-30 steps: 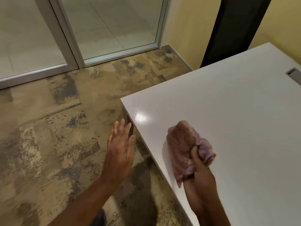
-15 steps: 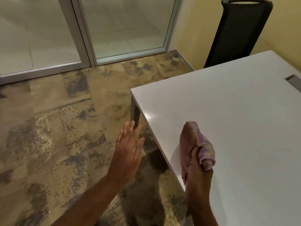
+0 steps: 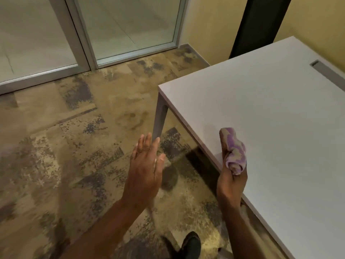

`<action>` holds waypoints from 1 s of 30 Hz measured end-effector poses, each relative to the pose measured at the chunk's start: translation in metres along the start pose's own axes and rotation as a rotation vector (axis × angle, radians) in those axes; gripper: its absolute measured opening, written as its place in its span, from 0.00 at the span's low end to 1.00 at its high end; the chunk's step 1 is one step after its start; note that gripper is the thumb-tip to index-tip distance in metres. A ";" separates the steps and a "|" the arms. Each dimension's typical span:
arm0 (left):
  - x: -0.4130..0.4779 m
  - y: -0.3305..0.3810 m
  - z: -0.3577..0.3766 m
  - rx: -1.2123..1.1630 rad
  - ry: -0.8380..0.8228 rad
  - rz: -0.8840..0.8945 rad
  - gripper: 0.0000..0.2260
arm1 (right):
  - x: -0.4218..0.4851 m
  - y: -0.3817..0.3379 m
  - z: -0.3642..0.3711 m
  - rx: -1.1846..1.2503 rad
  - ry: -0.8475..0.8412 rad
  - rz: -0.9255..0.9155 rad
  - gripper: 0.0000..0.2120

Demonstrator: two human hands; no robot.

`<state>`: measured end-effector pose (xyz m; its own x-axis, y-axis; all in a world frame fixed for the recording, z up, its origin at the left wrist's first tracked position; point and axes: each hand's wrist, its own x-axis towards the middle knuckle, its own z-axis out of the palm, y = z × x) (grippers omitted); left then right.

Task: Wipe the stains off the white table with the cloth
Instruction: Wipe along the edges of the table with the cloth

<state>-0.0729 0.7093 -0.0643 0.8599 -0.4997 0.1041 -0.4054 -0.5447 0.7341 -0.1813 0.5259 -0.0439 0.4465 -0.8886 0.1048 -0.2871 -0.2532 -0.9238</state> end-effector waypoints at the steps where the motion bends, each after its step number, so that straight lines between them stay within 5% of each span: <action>1: -0.002 -0.005 -0.006 0.002 -0.012 0.014 0.27 | -0.004 -0.003 0.005 -0.018 0.009 -0.017 0.26; 16: -0.015 -0.020 -0.018 0.041 -0.022 0.119 0.27 | -0.046 0.021 0.020 0.010 0.146 -0.055 0.23; 24: -0.035 -0.042 0.005 0.002 0.015 0.159 0.26 | -0.079 0.047 0.030 0.154 0.380 -0.081 0.30; 30: -0.035 -0.080 0.028 0.001 -0.020 0.241 0.28 | -0.089 0.090 0.061 0.042 0.488 -0.213 0.33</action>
<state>-0.0798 0.7511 -0.1454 0.7320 -0.6284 0.2630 -0.5985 -0.4088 0.6889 -0.1955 0.6055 -0.1587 0.0424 -0.8962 0.4415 -0.1942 -0.4409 -0.8763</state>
